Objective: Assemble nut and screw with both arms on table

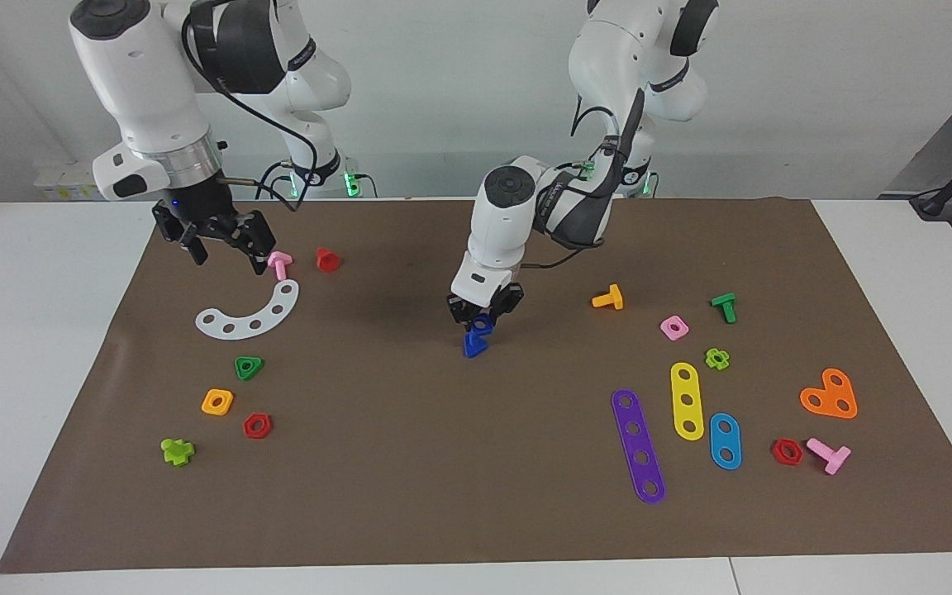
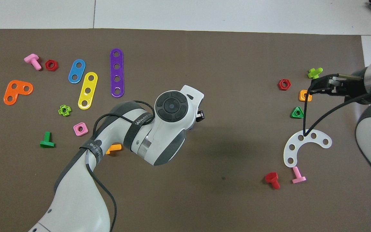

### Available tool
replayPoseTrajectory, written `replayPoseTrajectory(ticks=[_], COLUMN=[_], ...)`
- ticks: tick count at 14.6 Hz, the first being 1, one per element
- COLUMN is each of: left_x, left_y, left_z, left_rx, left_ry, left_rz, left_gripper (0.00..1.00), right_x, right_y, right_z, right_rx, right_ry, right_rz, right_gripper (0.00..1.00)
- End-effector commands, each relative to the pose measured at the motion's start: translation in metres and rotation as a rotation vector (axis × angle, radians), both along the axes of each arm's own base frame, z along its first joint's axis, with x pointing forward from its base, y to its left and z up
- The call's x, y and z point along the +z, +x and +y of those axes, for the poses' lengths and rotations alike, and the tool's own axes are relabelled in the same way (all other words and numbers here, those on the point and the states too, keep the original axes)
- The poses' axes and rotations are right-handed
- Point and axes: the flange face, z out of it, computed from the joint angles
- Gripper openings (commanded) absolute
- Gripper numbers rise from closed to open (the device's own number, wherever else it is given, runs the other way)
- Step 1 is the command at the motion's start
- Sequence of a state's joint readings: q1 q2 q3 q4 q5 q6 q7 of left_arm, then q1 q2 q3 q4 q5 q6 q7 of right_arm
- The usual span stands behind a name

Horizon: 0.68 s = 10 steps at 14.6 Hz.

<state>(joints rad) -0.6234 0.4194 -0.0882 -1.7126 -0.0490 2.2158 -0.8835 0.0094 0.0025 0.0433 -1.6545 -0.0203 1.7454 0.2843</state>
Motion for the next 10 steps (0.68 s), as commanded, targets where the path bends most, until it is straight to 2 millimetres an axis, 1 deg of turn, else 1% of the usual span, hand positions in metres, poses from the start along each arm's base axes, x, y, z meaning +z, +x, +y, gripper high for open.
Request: replayPoseTrajectory(ticks=[1, 2, 4, 5, 6, 7, 9, 10], left_x=[0.0, 0.0, -0.003, 0.0, 0.0, 0.0, -0.003, -0.005], left_y=[0.008, 0.008, 0.009, 0.01, 0.01, 0.012, 0.014, 0.012], left_z=[-0.007, -0.007, -0.007, -0.008, -0.009, -0.009, -0.009, -0.009], left_rx=[0.028, 0.03, 0.041, 0.042, 0.04, 0.043, 0.046, 0.043], left_ry=[-0.022, -0.024, -0.024, -0.027, -0.03, -0.04, -0.046, -0.042], left_rz=[-0.006, -0.009, -0.004, -0.01, -0.014, -0.029, -0.04, -0.037], left_gripper=[0.0, 0.0, 0.0, 0.0, 0.0, 0.0, 0.0, 0.0], right_x=[0.018, 0.019, 0.025, 0.023, 0.022, 0.027, 0.023, 0.02], right_y=[-0.003, -0.007, -0.012, -0.015, -0.017, -0.021, -0.028, -0.03], right_z=[-0.013, -0.018, -0.019, -0.02, -0.018, -0.016, -0.007, -0.006], right_rx=[0.041, 0.047, 0.06, 0.06, 0.065, 0.068, 0.081, 0.083], right_ry=[0.014, 0.012, 0.008, 0.007, 0.009, 0.008, 0.005, 0.004], right_rz=[0.025, 0.04, 0.048, 0.071, 0.084, 0.082, 0.094, 0.101], right_gripper=[1.0, 1.0, 1.0, 1.0, 1.0, 1.0, 1.0, 1.0])
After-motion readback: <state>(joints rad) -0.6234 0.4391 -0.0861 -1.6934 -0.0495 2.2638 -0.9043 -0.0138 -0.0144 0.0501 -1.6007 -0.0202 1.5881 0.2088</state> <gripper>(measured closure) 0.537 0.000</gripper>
